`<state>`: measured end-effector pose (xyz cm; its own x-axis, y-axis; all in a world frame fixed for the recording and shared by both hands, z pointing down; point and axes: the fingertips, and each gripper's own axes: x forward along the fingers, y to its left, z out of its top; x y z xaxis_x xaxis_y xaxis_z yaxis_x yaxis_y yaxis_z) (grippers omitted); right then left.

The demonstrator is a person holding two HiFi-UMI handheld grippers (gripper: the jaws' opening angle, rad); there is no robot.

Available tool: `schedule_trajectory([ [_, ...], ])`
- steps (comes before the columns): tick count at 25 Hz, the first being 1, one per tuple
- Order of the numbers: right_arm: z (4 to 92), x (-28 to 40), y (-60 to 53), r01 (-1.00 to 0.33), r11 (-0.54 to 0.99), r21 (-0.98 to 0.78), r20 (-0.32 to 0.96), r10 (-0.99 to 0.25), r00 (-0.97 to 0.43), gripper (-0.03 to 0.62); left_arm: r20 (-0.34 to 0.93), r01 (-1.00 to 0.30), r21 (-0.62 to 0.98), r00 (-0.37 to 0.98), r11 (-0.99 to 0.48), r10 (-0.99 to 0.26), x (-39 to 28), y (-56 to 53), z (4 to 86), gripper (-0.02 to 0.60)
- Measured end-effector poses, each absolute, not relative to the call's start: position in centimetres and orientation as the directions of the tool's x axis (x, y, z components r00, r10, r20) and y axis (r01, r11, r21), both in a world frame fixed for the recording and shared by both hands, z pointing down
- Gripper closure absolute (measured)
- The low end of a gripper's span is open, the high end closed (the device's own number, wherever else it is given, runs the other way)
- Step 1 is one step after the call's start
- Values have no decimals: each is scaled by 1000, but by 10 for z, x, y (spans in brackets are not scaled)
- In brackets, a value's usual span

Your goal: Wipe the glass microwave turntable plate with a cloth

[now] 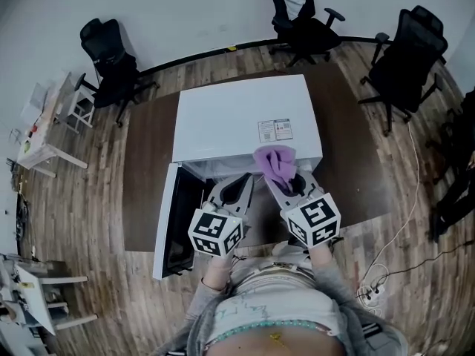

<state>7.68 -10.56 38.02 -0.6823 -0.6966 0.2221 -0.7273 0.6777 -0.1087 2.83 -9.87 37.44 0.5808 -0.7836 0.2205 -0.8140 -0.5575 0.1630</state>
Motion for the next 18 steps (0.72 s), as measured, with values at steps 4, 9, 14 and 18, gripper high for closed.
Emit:
schedule_trajectory([
  [4,383,92,-116,-684,722,-107,207,-656,-726,482,196,-836,210,543,-506,-816,42,-106,378,574],
  [9,391,92,-136,-655,747,-112,208,-627,-751,482,207,-870,242,479,-430,-853,27,-110,393,574],
  [14,388,85,-150,-658,743,-122,222,-625,-748,482,243,-902,249,410,-352,-879,-10,-120,399,574],
  [18,391,76,-159,-687,714,-134,233,-651,-722,482,285,-904,233,417,-359,-863,-31,-132,410,574],
])
